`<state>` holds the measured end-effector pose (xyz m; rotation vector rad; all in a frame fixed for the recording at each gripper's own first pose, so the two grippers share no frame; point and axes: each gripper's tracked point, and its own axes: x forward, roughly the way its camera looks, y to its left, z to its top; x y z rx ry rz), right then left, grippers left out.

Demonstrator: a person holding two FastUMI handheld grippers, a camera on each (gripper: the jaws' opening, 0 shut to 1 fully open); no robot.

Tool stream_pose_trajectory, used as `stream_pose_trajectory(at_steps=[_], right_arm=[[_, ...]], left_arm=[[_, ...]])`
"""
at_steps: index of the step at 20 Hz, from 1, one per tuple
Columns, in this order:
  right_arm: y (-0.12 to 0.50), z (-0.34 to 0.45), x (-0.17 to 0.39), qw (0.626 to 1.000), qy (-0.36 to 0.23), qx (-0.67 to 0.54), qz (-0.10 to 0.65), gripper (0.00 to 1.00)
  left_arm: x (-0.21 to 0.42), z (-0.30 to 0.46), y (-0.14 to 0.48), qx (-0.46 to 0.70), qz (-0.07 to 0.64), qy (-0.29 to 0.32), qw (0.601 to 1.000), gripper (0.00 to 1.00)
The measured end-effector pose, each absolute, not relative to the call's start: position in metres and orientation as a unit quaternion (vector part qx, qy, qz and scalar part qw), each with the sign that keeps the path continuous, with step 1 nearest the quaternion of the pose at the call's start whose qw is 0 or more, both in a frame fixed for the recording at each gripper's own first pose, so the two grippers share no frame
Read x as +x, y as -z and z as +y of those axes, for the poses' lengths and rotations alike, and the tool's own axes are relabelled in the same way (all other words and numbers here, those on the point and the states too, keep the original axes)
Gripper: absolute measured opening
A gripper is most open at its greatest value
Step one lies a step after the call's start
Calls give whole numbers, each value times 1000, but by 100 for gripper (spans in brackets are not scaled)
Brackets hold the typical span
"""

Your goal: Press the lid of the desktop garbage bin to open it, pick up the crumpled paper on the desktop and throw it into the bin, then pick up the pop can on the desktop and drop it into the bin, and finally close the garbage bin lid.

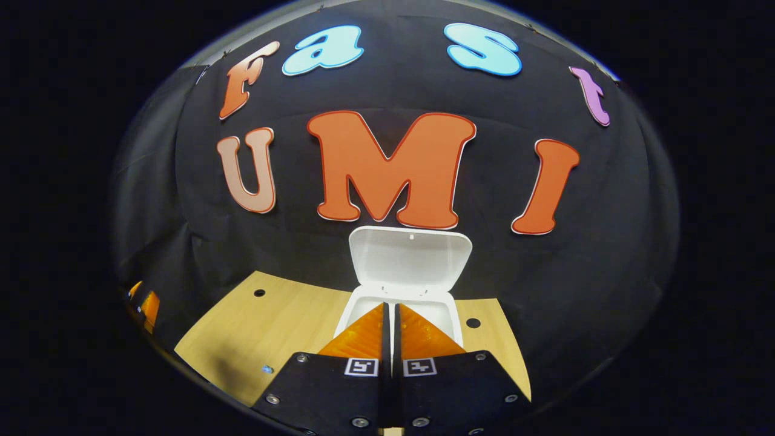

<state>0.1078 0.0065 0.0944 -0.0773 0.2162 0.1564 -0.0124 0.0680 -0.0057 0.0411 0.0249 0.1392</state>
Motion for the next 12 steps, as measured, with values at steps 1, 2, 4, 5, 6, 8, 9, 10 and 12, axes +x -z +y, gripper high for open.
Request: stream_pose_trajectory(at_steps=[1,2,4,5,6,8,9,10,12], right_arm=[[-93,8,100,991,-77,-38,101,1],[-92,7,94,992,-73,-43,90,1],[-91,2,83,994,-55,-59,70,1],[-88,2,76,995,-49,-64,59,1],[-86,2,69,996,-45,-65,49,1],[-81,4,58,997,-39,-66,32,1],[-78,2,52,997,-33,-62,24,2],[-75,1,47,998,-29,-57,18,4],[-64,5,37,998,-28,-51,13,11]], left_arm=[[-13,67,5,23,12,-69,997,97],[-14,67,4,25,11,-68,997,97],[-11,62,3,28,10,-65,997,97],[-10,60,4,28,11,-63,998,97],[-10,58,5,27,12,-60,998,96],[-10,53,7,26,14,-56,998,96],[-10,52,7,27,14,-55,998,97],[-10,51,8,29,15,-55,998,97],[-11,48,11,33,17,-53,998,97]])
